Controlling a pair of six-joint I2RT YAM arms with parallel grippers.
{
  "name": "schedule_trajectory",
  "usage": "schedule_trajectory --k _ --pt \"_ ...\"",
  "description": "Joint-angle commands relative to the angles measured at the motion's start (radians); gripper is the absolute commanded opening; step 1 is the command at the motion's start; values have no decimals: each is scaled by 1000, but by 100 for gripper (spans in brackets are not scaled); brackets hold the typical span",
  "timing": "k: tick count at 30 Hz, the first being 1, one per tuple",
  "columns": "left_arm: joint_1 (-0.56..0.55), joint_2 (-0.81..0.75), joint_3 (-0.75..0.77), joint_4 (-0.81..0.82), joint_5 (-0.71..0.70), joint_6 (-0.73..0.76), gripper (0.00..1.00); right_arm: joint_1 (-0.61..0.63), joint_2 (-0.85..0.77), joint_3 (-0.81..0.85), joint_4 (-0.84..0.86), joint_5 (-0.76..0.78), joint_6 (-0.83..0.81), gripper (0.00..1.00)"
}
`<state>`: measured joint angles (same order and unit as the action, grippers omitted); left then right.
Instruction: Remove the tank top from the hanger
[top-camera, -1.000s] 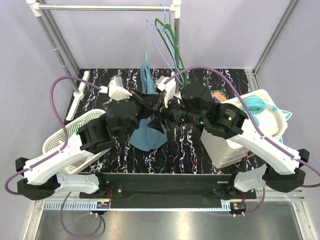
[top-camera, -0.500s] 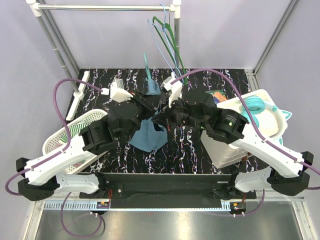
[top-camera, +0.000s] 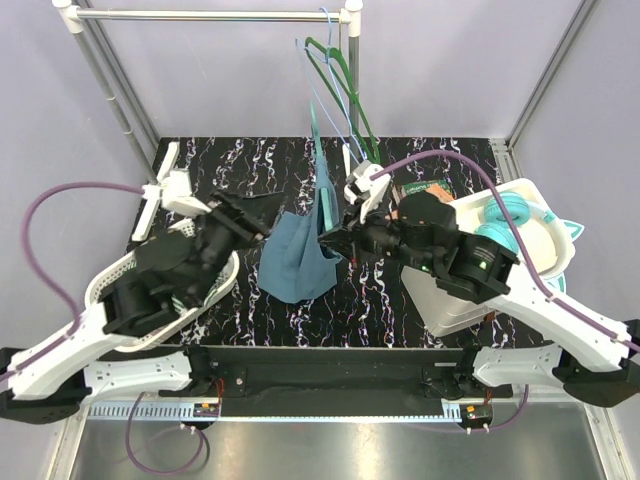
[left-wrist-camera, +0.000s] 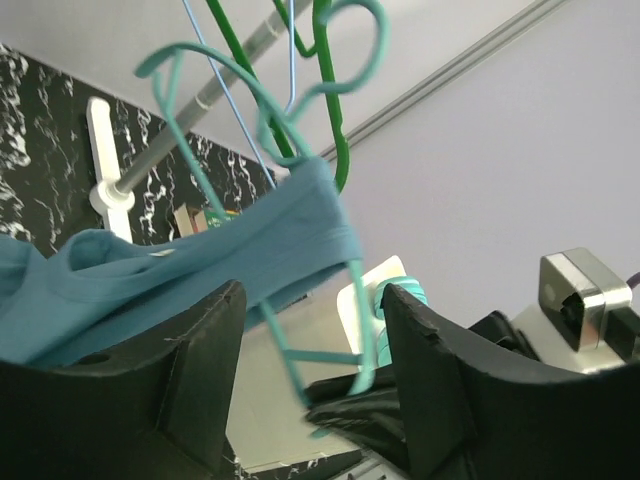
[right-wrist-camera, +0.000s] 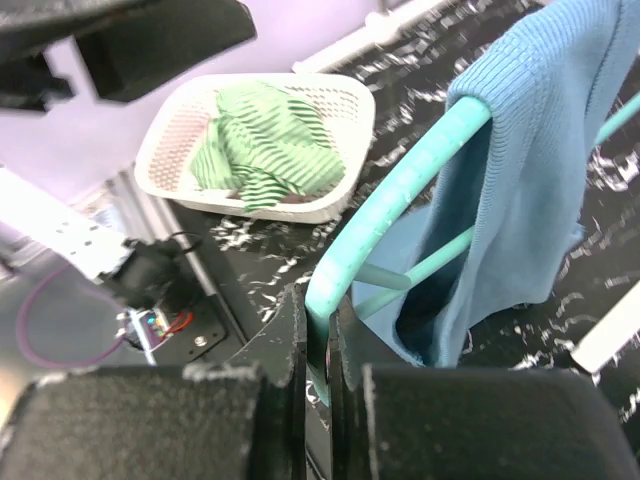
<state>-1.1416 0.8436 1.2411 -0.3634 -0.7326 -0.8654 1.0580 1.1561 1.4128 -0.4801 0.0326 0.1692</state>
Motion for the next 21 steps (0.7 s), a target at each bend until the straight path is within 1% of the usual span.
schedule_trajectory --k 1,2,4,6,7,8,9,10,11,12,13,14,16,17,20,21 --pt "8 -100 -46 58 36 175 69 -7 -84 20 95 -107 -51 0" --pt "11 -113 -37 43 36 178 71 -7 -94 14 91 -129 -56 0" --pt "17 -109 13 6 44 181 80 -7 -122 -18 90 -184 -66 0" --pt "22 -71 88 1 77 215 83 -7 -147 -40 92 -230 -80 0" --pt "23 -54 115 -6 120 218 85 -6 -153 -55 94 -244 -100 0" --pt "28 -34 144 -18 140 210 87 -7 -157 -60 95 -255 -111 0" --pt "45 9 196 -35 157 163 88 -7 -167 -61 98 -269 -118 0" --pt "61 26 214 -78 203 119 87 -6 -170 -64 103 -273 -137 0" --pt "84 43 228 -88 240 73 83 -6 -173 -64 104 -281 -148 0" --pt "142 58 228 -88 286 -29 81 -7 -177 -63 104 -289 -157 0" --pt "172 64 222 -86 361 -85 74 -6 -179 -61 107 -289 -163 0" --pt "218 68 207 -86 387 -194 72 -7 -183 -60 107 -293 -165 0" --pt "253 81 192 -60 447 -269 70 -6 -194 -60 113 -293 -165 0" --pt "279 84 186 -57 456 -340 69 -6 -197 -63 117 -295 -165 0" --pt "308 101 178 -39 466 -420 69 -6 -216 -89 133 -300 -165 0" --pt "316 106 179 -16 479 -425 68 -7 -222 -103 138 -303 -165 0"
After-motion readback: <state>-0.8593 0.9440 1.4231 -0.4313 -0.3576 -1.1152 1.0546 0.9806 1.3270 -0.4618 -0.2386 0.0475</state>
